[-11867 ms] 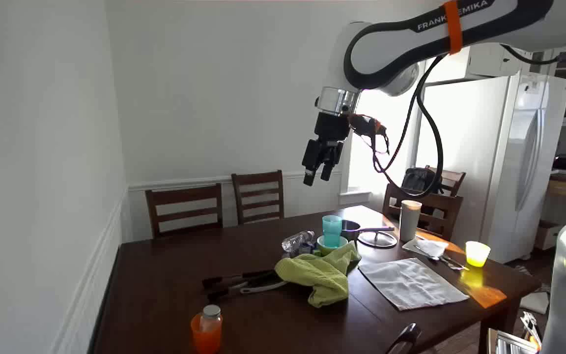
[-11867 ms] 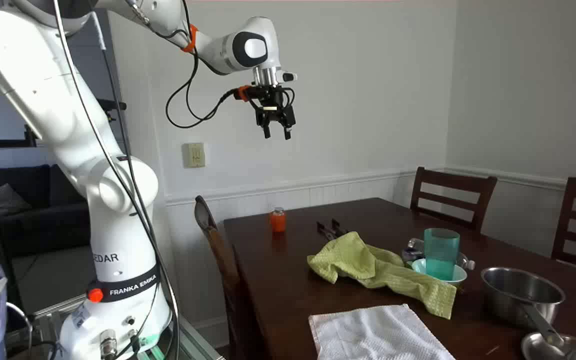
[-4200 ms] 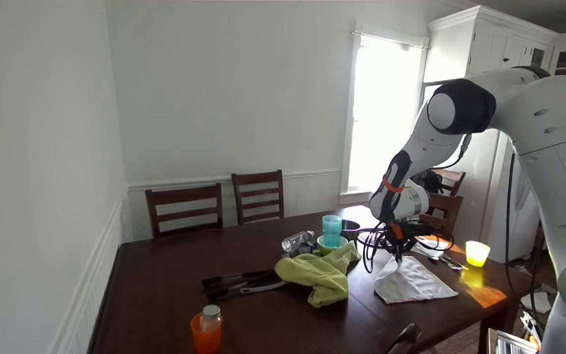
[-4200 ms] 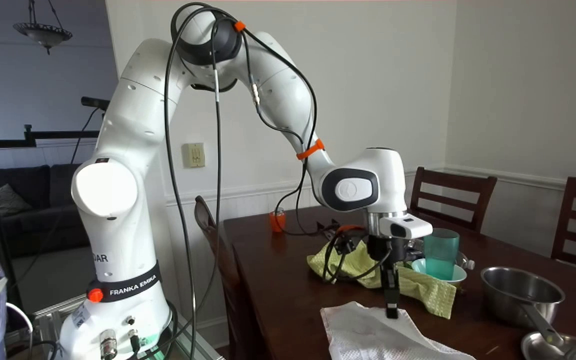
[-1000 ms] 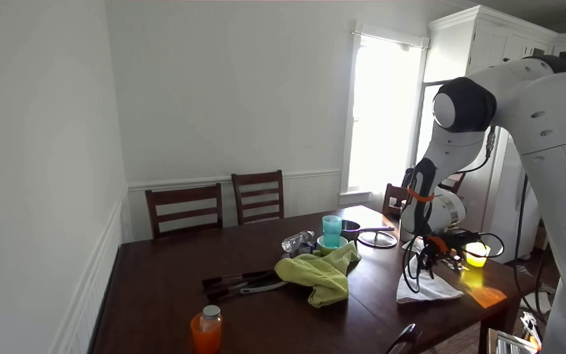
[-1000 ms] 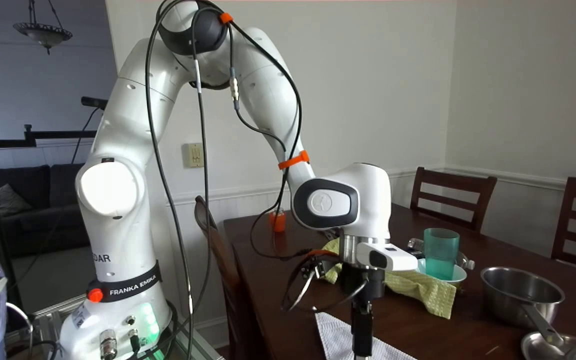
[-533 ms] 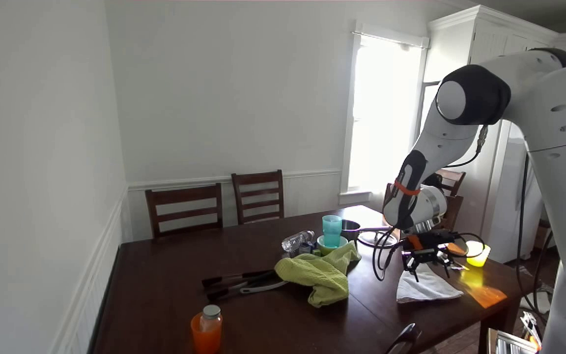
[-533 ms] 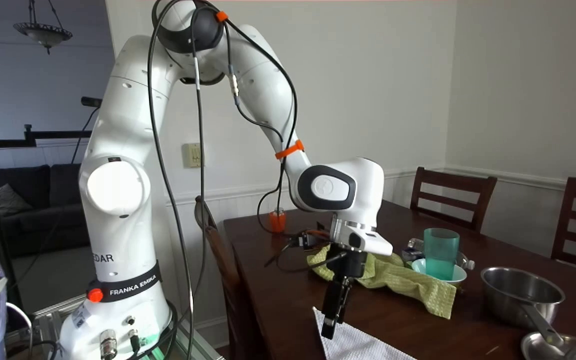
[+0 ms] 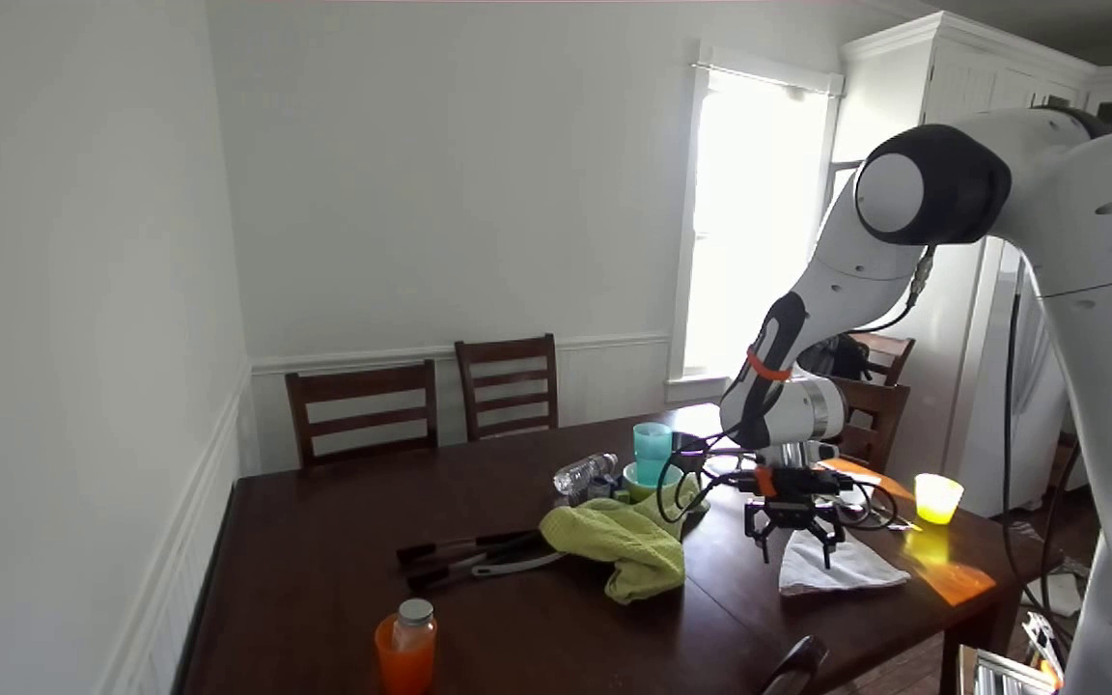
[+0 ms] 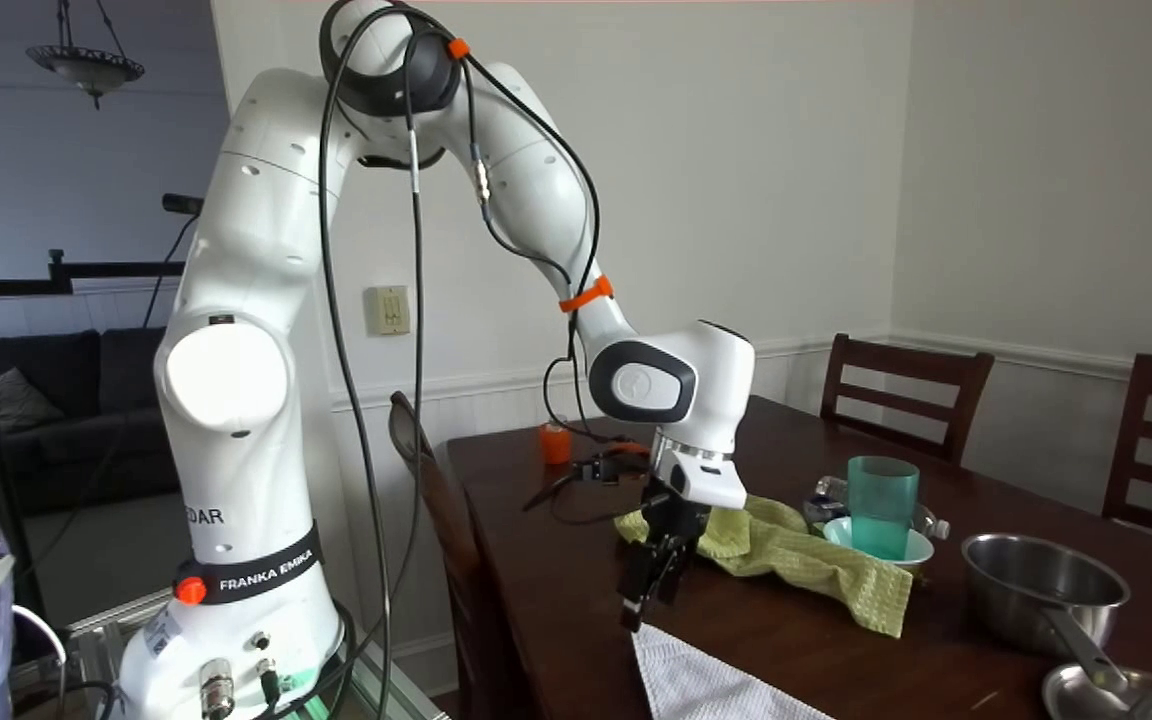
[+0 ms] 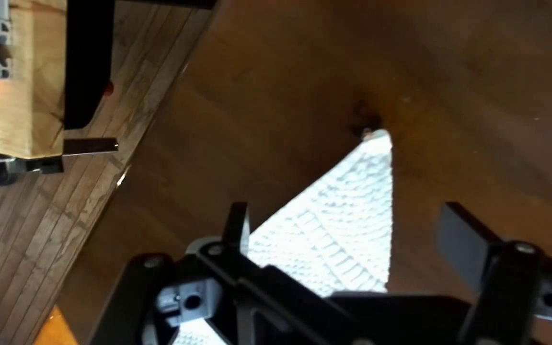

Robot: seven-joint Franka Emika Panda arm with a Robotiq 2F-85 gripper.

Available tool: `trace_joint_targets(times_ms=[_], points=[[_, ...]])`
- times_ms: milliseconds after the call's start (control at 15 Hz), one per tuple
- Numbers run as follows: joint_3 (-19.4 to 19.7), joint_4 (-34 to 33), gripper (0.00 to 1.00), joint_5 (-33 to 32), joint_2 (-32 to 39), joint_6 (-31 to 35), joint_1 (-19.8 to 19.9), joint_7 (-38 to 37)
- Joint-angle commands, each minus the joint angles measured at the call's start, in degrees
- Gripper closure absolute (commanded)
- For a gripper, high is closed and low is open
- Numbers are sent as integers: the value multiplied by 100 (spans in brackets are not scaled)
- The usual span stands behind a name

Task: Use the corners to fold the towel

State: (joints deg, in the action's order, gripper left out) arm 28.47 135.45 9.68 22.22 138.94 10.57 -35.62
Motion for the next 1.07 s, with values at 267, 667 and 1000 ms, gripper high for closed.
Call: trace_joint_targets(times_ms=[267,667,1000], points=[[-298,-22,0,90,6,32,258,31],[-628,1,0,490,46,131,534,316],[-831,26,0,826,168,263,681,660]])
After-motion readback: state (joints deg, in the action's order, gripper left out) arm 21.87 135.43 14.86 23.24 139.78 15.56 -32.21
